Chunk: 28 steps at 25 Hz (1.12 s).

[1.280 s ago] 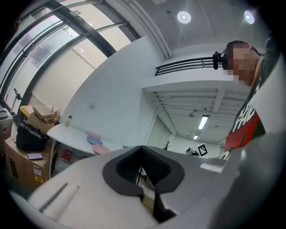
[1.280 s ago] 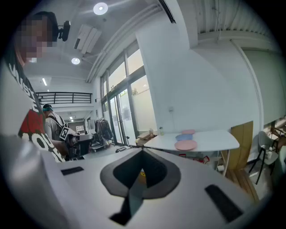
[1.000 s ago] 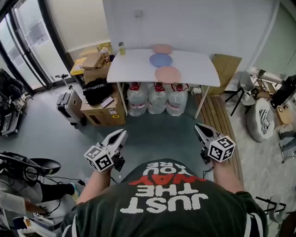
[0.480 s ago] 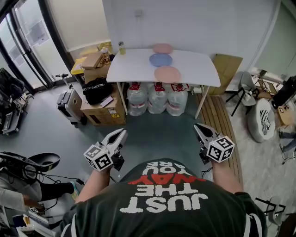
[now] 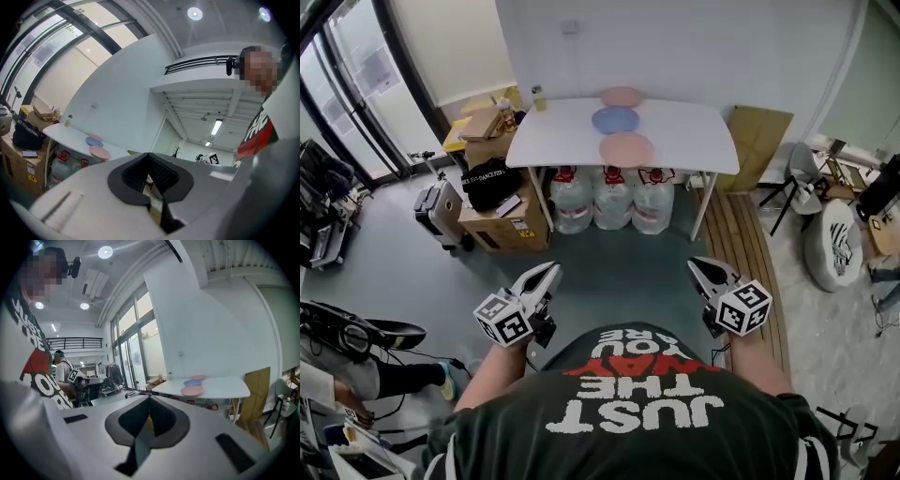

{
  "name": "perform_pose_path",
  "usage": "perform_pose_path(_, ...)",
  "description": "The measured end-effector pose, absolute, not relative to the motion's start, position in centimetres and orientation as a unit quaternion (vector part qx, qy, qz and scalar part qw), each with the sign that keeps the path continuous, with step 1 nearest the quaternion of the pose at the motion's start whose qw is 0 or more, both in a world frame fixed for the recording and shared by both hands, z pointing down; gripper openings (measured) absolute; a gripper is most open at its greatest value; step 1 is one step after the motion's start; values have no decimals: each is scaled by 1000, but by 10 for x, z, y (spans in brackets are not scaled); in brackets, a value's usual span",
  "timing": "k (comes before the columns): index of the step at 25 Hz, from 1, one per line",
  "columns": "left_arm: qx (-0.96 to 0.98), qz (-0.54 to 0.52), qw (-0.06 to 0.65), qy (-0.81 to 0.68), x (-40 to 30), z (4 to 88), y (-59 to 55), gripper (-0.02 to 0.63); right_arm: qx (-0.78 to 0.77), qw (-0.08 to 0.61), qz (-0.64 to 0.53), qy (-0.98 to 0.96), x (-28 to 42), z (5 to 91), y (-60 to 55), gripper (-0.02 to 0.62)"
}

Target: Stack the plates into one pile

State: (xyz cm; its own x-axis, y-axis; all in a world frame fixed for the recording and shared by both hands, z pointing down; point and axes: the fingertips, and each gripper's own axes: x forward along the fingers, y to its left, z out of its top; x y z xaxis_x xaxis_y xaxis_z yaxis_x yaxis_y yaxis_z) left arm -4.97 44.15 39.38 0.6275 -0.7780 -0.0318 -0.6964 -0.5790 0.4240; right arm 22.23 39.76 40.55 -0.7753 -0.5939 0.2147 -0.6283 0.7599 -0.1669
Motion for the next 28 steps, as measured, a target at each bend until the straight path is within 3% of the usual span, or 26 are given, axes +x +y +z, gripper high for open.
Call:
perform_pose_path(9,884,-90,202,-411,-32,412,398,8,316,78,126,-937,231,427,355,6)
perform_pose_path(20,909,-87,238,-331,-126,451,201,8,365,68,105,-922,117,436,188,6)
perform_pose_path(28,923,-12,263,-282,-153,480,75,8,403,75,105,-906,58,418,75,6)
